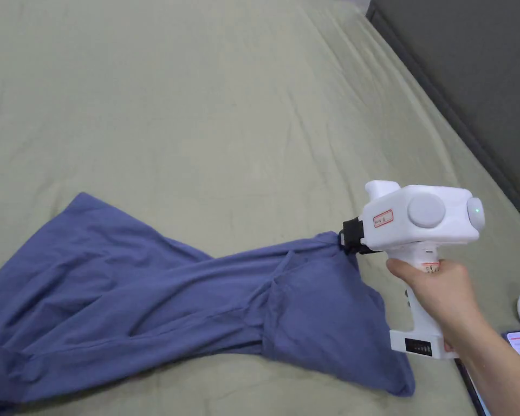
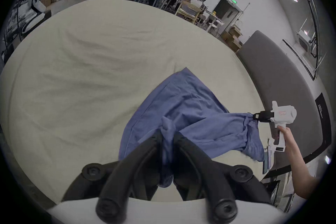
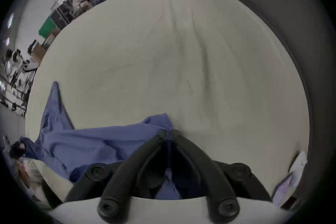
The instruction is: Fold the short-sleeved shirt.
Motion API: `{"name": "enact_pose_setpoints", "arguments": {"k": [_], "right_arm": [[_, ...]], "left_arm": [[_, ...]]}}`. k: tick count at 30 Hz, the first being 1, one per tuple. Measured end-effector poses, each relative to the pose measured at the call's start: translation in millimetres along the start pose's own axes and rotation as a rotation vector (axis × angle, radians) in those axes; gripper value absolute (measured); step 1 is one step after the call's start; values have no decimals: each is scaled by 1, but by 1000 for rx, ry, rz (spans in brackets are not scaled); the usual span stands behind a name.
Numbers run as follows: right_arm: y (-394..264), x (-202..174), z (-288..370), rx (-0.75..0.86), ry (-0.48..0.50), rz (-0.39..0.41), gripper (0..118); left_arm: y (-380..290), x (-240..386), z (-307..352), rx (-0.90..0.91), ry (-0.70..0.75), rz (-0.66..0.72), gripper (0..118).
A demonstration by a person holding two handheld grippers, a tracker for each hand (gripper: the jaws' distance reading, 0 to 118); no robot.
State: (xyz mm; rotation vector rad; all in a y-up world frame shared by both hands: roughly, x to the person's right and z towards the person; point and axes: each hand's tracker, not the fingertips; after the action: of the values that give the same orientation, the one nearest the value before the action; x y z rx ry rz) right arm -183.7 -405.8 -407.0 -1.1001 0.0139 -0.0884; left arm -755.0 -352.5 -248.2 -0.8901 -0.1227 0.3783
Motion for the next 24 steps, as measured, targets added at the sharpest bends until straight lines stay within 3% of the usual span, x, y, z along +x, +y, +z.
{"name": "enact_pose_setpoints", "arguments": {"k": [2, 7, 10, 14, 19, 21, 24], "right_arm": [[-1, -18, 27, 60, -15, 28, 5], [-3, -29, 117, 281, 170, -38, 5], [-4, -31, 191, 452, 262, -54, 5], [-1, -32, 301, 734, 302, -36, 5], [15, -26, 413, 969, 344, -13, 5], [33, -24, 448, 1006, 354, -11, 5], [69, -18, 484, 1033, 371, -5, 5]], "left_arm": [[4, 5, 7, 21, -18, -9, 7], [37, 23, 48, 162, -128, -23, 7], [75, 45, 92, 291, -169, -104, 7], [126, 90, 163, 469, -197, -263, 7], [184, 142, 255, 677, -176, -396, 7], [214, 157, 286, 729, -187, -417, 7], [263, 180, 318, 761, -87, -437, 7]]}}
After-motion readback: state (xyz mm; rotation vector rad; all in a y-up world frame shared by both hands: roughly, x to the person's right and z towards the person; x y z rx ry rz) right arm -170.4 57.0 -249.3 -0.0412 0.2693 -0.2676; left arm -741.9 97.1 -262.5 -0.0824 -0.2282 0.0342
